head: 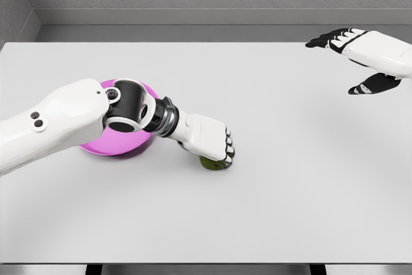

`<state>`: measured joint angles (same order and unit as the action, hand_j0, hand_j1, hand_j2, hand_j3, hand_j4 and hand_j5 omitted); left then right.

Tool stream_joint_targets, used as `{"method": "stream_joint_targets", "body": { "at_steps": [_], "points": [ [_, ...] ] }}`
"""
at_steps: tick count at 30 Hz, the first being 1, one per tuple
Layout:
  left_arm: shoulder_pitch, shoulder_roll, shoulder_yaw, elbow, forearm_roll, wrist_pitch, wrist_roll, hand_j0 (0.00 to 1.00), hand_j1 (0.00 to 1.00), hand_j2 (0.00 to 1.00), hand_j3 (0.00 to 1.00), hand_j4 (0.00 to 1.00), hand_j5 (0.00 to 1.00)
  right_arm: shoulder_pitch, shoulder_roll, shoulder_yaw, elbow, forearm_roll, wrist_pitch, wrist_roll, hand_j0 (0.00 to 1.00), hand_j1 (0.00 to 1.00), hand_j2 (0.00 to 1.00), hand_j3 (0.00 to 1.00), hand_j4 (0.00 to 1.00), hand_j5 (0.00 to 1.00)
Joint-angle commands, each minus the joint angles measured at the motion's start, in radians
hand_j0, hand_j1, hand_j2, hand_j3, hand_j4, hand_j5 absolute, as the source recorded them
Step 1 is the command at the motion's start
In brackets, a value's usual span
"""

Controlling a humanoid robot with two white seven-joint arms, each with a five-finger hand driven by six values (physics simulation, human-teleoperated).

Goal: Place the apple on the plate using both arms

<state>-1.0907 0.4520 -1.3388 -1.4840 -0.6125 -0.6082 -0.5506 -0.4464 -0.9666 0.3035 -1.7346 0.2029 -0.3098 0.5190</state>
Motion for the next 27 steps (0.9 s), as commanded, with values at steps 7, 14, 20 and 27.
{"method": "stream_joint_targets", "body": {
  "at_steps": [7,14,20,27],
  "points": [
    [0.000,0.008,0.004,0.005,0.014,-0.003,0.006,0.25,0.25,0.25,0.25,0.25,0.25,0.002,0.000,0.000,0.000,-0.003,0.001,-0.001,1.00,1.00,1.00,1.00,1.00,1.00],
    [-0.003,0.073,0.082,0.008,0.063,-0.003,0.021,0.19,0.19,0.19,0.19,0.19,0.19,0.000,0.000,0.000,0.004,-0.003,0.001,-0.001,1.00,1.00,1.00,1.00,1.00,1.00],
    [0.012,0.234,0.224,0.007,0.148,-0.003,0.020,0.19,0.19,0.19,0.19,0.19,0.19,0.000,0.000,0.000,0.001,-0.003,0.001,-0.001,1.00,1.00,1.00,1.00,1.00,1.00],
    [0.032,0.292,0.296,0.148,0.146,-0.003,0.012,0.20,0.20,0.20,0.20,0.20,0.20,0.000,-0.001,-0.001,0.001,-0.003,0.001,-0.001,1.00,1.00,1.00,1.00,1.00,1.00]
  ]
}}
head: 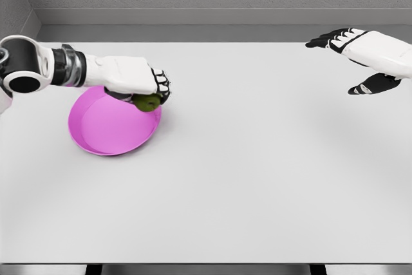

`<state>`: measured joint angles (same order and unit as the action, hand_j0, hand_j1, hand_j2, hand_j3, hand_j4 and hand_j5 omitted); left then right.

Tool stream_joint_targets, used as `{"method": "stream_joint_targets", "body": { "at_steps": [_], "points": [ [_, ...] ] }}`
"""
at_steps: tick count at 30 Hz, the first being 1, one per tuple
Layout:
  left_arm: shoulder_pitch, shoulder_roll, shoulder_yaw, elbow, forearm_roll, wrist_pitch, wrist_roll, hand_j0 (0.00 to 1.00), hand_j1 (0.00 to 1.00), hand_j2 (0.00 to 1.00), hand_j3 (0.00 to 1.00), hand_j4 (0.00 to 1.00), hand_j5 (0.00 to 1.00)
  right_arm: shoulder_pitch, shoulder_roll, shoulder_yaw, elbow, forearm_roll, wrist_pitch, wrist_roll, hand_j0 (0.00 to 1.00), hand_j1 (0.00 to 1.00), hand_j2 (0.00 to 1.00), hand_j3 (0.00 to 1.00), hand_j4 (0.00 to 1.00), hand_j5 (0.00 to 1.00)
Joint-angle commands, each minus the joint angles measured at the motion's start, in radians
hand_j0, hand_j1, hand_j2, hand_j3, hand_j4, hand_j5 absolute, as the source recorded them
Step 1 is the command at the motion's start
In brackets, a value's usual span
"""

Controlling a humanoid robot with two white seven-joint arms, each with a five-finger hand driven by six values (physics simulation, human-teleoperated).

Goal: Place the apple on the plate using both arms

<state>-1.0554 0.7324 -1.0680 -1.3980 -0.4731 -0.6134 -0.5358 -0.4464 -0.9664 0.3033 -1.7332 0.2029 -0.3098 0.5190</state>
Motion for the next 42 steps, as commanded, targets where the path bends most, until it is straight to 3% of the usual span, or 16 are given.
{"method": "stream_joint_targets", "body": {
  "at_steps": [1,4,8,9,10,11,16,18,23,25,26,33,42],
  "points": [
    [0.000,0.004,0.025,0.099,-0.004,0.003,-0.009,0.20,0.20,0.20,0.20,0.20,0.20,0.000,-0.002,-0.001,0.000,-0.003,0.001,-0.001,1.00,1.00,1.00,1.00,1.00,1.00],
    [0.008,-0.005,0.023,0.131,-0.084,0.003,-0.009,0.21,0.21,0.21,0.21,0.21,0.21,0.002,-0.002,-0.001,0.000,-0.003,0.001,-0.001,1.00,1.00,1.00,1.00,1.00,1.00],
    [0.021,-0.005,0.022,0.125,-0.084,0.003,-0.009,0.24,0.24,0.24,0.24,0.24,0.24,0.002,-0.002,-0.001,0.000,-0.003,0.001,-0.001,1.00,1.00,1.00,1.00,1.00,1.00],
    [0.021,-0.005,0.022,0.125,-0.075,0.003,-0.009,0.51,0.51,0.51,0.51,0.51,0.51,0.002,-0.002,-0.001,0.000,-0.003,0.001,-0.001,1.00,1.00,1.00,1.00,1.00,1.00],
    [0.028,-0.005,0.020,0.125,-0.076,0.003,-0.007,0.97,0.97,0.97,0.97,0.97,0.97,0.002,-0.002,-0.001,0.000,-0.003,0.001,-0.001,1.00,1.00,1.00,1.00,1.00,1.00],
    [0.032,-0.004,0.022,0.123,-0.076,0.003,-0.007,1.00,1.00,1.00,1.00,1.00,1.00,0.002,-0.002,-0.001,0.000,-0.003,0.001,-0.001,1.00,1.00,1.00,1.00,1.00,1.00],
    [0.032,0.001,0.025,0.119,-0.070,0.003,-0.007,1.00,1.00,1.00,1.00,1.00,1.00,0.002,-0.002,-0.001,-0.002,-0.003,0.001,-0.001,1.00,1.00,1.00,1.00,1.00,1.00],
    [0.035,0.019,0.049,0.120,0.016,0.003,-0.007,1.00,1.00,1.00,1.00,1.00,1.00,0.002,-0.002,-0.001,-0.002,-0.003,0.001,-0.001,1.00,1.00,1.00,1.00,1.00,1.00],
    [0.040,0.079,0.088,0.125,0.120,0.003,-0.007,1.00,1.00,1.00,1.00,1.00,1.00,0.002,-0.003,-0.001,-0.002,-0.003,0.001,-0.001,1.00,1.00,1.00,1.00,1.00,1.00],
    [0.132,0.114,0.194,0.126,0.163,0.003,-0.007,1.00,1.00,1.00,1.00,1.00,1.00,0.003,-0.003,-0.001,-0.002,-0.003,0.001,-0.001,1.00,1.00,1.00,1.00,1.00,1.00],
    [0.143,0.128,0.197,0.126,0.194,0.003,-0.007,1.00,1.00,1.00,1.00,1.00,1.00,0.003,-0.003,-0.001,-0.002,-0.003,0.001,-0.001,1.00,1.00,1.00,1.00,1.00,1.00],
    [0.169,0.151,0.215,0.132,0.248,0.003,-0.007,1.00,1.00,1.00,1.00,1.00,1.00,0.003,-0.005,-0.001,0.003,-0.003,0.001,-0.001,1.00,1.00,1.00,1.00,1.00,1.00],
    [0.186,0.160,0.244,0.160,0.251,0.003,-0.006,1.00,1.00,1.00,1.00,1.00,1.00,0.003,-0.005,-0.001,0.001,-0.003,0.001,-0.001,1.00,1.00,1.00,1.00,1.00,1.00]
  ]
}}
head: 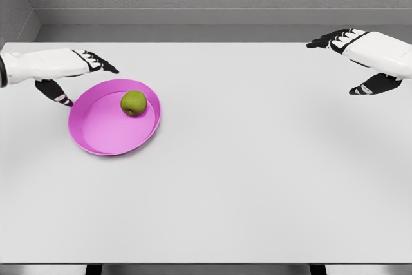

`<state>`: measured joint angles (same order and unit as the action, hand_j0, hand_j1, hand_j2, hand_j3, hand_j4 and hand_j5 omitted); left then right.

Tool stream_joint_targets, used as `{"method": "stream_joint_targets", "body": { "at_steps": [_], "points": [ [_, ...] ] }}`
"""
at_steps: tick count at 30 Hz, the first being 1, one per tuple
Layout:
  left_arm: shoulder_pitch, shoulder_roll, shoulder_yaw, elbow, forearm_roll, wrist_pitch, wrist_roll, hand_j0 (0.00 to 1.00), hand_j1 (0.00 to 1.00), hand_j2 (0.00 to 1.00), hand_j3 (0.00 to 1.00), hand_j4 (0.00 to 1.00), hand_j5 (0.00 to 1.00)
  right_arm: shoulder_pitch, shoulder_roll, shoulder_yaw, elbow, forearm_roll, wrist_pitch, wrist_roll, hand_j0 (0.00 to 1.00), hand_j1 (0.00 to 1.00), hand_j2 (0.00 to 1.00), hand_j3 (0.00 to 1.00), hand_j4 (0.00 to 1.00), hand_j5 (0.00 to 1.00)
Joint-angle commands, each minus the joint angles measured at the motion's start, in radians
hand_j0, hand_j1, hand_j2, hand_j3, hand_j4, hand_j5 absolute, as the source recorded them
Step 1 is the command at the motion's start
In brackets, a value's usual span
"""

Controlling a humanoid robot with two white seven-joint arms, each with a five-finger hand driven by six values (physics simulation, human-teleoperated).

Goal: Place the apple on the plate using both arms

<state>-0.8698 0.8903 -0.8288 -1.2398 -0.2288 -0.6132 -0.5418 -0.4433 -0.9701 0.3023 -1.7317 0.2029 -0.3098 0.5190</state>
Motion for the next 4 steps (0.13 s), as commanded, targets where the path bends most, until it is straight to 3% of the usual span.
{"method": "stream_joint_targets", "body": {
  "at_steps": [1,4],
  "points": [
    [0.000,0.002,0.005,0.002,0.006,0.002,0.000,1.00,1.00,1.00,1.00,1.00,1.00,0.000,-0.002,0.000,0.000,-0.003,0.001,-0.001,1.00,1.00,1.00,1.00,1.00,1.00],
    [0.002,0.002,0.005,0.002,0.005,0.002,-0.001,1.00,1.00,1.00,1.00,1.00,1.00,0.000,-0.002,-0.002,-0.002,-0.003,0.001,-0.001,1.00,1.00,1.00,1.00,1.00,1.00]
  ]
}}
